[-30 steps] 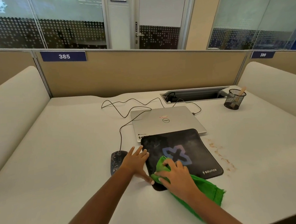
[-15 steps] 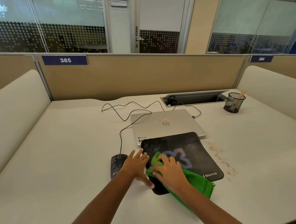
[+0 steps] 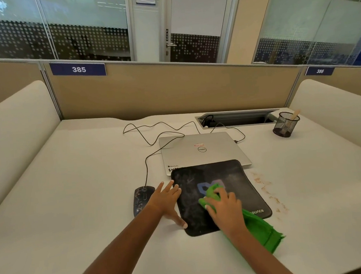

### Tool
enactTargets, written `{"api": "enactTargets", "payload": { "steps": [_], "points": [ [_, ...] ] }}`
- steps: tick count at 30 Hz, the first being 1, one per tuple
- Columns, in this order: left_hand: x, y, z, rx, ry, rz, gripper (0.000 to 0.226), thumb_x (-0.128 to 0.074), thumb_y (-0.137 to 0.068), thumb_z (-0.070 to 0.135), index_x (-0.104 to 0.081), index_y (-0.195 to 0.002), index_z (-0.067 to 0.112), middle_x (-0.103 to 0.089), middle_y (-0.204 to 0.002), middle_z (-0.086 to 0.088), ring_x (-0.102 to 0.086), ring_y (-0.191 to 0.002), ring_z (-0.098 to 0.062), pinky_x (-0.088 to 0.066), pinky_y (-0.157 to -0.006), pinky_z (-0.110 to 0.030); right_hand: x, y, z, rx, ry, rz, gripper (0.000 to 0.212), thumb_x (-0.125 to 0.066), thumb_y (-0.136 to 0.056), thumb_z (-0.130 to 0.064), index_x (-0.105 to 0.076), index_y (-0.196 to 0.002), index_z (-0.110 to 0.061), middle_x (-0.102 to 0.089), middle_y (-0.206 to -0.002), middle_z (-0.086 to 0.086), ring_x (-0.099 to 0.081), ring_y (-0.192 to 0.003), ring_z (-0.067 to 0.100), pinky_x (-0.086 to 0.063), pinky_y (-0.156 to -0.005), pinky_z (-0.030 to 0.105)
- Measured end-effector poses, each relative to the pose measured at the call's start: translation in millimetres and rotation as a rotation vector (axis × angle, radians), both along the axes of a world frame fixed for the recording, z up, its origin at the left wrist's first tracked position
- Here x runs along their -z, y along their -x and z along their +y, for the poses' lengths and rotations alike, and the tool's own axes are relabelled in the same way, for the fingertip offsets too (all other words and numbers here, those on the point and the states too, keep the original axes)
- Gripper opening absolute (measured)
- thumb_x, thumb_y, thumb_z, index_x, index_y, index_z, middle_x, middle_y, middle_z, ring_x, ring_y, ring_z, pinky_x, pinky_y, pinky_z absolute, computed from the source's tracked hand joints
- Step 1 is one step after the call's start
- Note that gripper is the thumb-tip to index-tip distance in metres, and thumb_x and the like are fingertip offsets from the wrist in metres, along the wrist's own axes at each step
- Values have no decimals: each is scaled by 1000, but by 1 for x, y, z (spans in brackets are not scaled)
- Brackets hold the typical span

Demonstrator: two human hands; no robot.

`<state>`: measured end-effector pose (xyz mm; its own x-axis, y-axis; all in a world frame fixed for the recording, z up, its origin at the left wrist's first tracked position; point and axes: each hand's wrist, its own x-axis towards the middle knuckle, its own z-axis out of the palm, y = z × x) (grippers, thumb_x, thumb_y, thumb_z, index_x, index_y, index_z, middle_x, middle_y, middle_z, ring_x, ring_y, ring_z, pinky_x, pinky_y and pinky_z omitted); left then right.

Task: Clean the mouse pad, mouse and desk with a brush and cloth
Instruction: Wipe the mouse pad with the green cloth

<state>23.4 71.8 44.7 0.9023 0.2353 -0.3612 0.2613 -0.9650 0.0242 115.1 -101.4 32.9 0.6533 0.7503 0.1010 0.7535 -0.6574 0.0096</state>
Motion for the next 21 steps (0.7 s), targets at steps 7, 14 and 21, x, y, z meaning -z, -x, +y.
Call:
{"api": "enactTargets", "payload": {
  "steps": [7,14,21],
  "points": [
    [1,0,1,-3,14,8,112,-59,-75,66,2,-151,13,6,-160,-7,13,-147,-26,11,-117,-45,0,1,-35,-171,-61,54,30,-60,-82,-51,-61,-111,-48,-53,-124,-11,-54,-101,17,-48,-77,30],
    [1,1,1,-12,32,7,111,-59,-75,66,3,-151,13,7,-160,-6,13,-147,-25,10,-117,-45,0,0,4,62,-21,65,35,-38,-95,-45,-49,-127,-37,-39,-138,0,-42,-115,24,-39,-92,34],
    [1,2,1,-3,30,4,112,-60,-75,66,3,-151,12,7,-160,-7,13,-147,-25,10,-117,-45,3,34,-17,-202,-133,32,28,-76,-65,-47,-69,-93,-45,-66,-97,-11,-63,-74,14,-49,-54,26]
  ]
}}
